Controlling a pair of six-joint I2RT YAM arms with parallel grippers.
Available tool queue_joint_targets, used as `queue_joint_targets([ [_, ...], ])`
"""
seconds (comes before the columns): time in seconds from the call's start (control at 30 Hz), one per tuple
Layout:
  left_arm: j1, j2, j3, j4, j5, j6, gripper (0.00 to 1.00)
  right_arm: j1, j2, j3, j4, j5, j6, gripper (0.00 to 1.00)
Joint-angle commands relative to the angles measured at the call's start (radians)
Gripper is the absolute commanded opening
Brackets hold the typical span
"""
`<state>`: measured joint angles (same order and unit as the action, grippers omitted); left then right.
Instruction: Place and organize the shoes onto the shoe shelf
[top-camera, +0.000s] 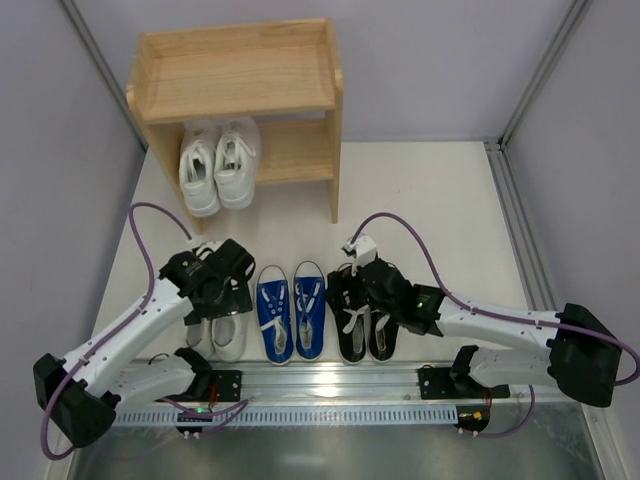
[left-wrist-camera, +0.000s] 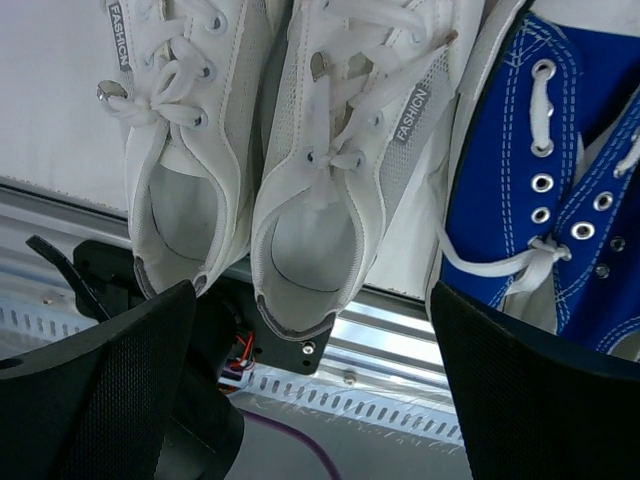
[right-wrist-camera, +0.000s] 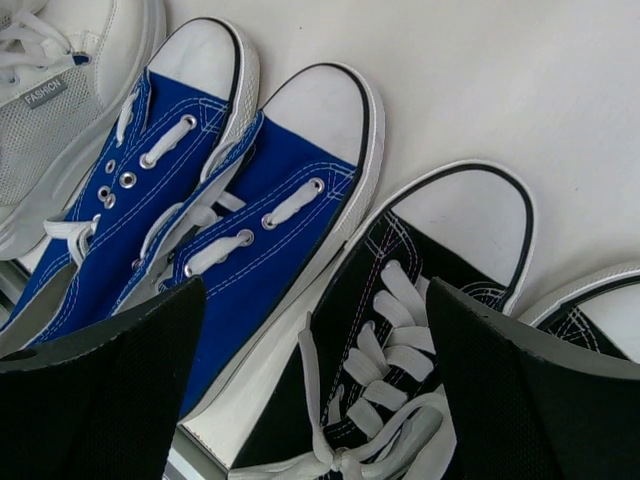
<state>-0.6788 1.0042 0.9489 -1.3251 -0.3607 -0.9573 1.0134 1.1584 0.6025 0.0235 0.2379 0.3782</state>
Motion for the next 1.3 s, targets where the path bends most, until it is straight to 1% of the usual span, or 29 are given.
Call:
queue_joint_targets([
  [0.0, 0.056, -0.009, -0.019, -0.166, 0.042, 0.051, 0.97, 0.005, -0.043, -0.036, 0.095, -0.043, 0.019, 0.91],
  [0.07, 0.09, -0.035, -0.019, -0.164, 0.054, 0.075, 0.97, 0.007, -0.068, -0.061, 0.104, -0.043, 0.021, 0.91],
  [0.17, 0.145, -0.026, 0.01, -0.197, 0.063, 0.101, 0.96, 0.007, -0.111, -0.102, 0.113, -0.035, 0.022, 0.91],
  [0.27, 0.16, -0.024, 0.021, -0.195, 0.08, 0.134, 0.96, 0.007, -0.143, -0.127, 0.108, -0.035, 0.027, 0.91],
  [0.3, 0.163, -0.009, 0.018, -0.191, 0.115, 0.143, 0.96, 0.007, -0.149, -0.136, 0.108, -0.037, 0.028, 0.91],
  [0.47, 0.168, 0.03, 0.017, -0.198, 0.131, 0.164, 0.98, 0.007, -0.161, -0.142, 0.102, -0.035, 0.034, 0.91],
  [0.57, 0.203, 0.05, 0.024, -0.2, 0.154, 0.183, 1.0, 0.005, -0.164, -0.153, 0.111, -0.04, 0.042, 0.91],
  [0.7, 0.298, 0.106, 0.039, -0.184, 0.193, 0.216, 1.0, 0.007, -0.166, -0.161, 0.13, -0.043, 0.044, 0.91],
  [0.77, 0.323, 0.123, 0.045, -0.18, 0.21, 0.216, 1.0, 0.005, -0.166, -0.167, 0.136, -0.049, 0.045, 0.91],
  [0.9, 0.378, 0.161, 0.042, -0.129, 0.265, 0.215, 1.0, 0.007, -0.177, -0.193, 0.156, -0.06, 0.044, 0.91],
  [0.97, 0.398, 0.192, -0.001, -0.079, 0.307, 0.219, 1.0, 0.007, -0.187, -0.198, 0.154, -0.064, 0.039, 0.91],
  [1.03, 0.455, 0.215, -0.051, -0.024, 0.351, 0.236, 1.0, 0.007, -0.206, -0.214, 0.159, -0.066, 0.039, 0.91],
  [1.07, 0.49, 0.23, -0.068, -0.007, 0.358, 0.242, 1.0, 0.007, -0.212, -0.227, 0.158, -0.065, 0.039, 0.91],
  [1.17, 0.542, 0.264, -0.137, 0.059, 0.348, 0.265, 0.98, 0.007, -0.242, -0.248, 0.158, -0.063, 0.045, 0.91],
  [1.2, 0.542, 0.292, -0.15, 0.073, 0.326, 0.264, 0.98, 0.007, -0.247, -0.263, 0.158, -0.06, 0.048, 0.91],
  [1.27, 0.547, 0.321, -0.135, 0.079, 0.338, 0.259, 0.95, 0.007, -0.262, -0.274, 0.155, -0.054, 0.048, 0.91],
])
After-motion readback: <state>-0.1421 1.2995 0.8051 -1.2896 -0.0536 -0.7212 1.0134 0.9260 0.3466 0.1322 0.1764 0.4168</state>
